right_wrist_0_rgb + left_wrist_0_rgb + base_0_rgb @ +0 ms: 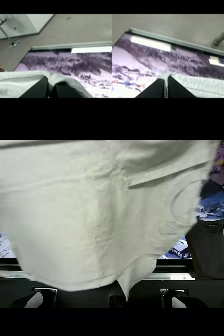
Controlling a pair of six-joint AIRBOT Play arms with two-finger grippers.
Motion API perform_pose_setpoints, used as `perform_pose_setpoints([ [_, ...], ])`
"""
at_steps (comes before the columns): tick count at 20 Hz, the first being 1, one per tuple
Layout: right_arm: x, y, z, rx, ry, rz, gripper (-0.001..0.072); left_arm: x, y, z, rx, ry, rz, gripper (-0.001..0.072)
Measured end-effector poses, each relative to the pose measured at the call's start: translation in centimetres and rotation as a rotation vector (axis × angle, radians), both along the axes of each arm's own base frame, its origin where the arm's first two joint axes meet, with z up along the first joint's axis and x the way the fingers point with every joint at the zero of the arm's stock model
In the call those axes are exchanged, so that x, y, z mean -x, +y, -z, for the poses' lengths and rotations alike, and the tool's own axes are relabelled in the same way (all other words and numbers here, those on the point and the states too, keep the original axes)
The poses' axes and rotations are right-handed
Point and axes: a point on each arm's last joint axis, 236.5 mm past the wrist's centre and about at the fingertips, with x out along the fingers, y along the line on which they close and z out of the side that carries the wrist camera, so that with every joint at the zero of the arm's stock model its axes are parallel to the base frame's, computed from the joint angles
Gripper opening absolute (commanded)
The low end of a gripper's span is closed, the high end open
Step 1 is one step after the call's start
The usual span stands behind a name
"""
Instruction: Fold the clothes and pants, and hang the long-sleeved shirts on hangers.
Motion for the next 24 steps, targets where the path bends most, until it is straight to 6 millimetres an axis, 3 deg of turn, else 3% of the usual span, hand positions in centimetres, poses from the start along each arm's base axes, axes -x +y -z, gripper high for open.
perform_pose_setpoints([
  [3,-7.7,0.4,10.0,-0.015,0.251,-0.033,0.0041,-6.6,0.5,8.9,0.052,0.173,0.049,0.0015],
  [7,-16.4,1.3,24.2,-0.038,0.497,-0.016,0.0041,-14.0,1.0,20.9,0.108,0.346,0.075,0.0015],
  [10,-20.8,2.2,33.5,-0.082,0.608,0.022,0.0041,-17.4,1.3,29.1,0.151,0.441,0.066,0.0015],
  [13,-22.8,3.8,40.3,-0.122,0.689,0.048,0.0042,-18.7,1.0,35.8,0.195,0.535,0.057,0.0015],
  [15,-23.3,5.0,43.4,-0.139,0.725,0.057,0.0046,-18.8,0.8,38.7,0.212,0.584,0.056,0.0020],
  [16,-23.4,5.5,44.3,-0.144,0.736,0.058,0.0090,-18.8,0.6,39.7,0.224,0.601,0.053,0.0088],
  [19,-23.3,6.6,46.0,-0.164,0.770,0.056,0.0341,-18.5,0.3,41.3,0.254,0.642,0.048,0.0499],
  [20,-23.0,6.8,46.2,-0.170,0.789,0.051,0.0407,-18.3,0.3,41.5,0.265,0.656,0.046,0.0548],
  [21,-22.6,6.8,46.1,-0.175,0.808,0.044,0.0460,-17.9,0.3,41.5,0.273,0.676,0.048,0.0548],
  [24,-20.8,4.8,44.3,-0.156,0.851,0.011,0.0484,-16.3,1.3,40.4,0.298,0.727,0.045,0.0548],
])
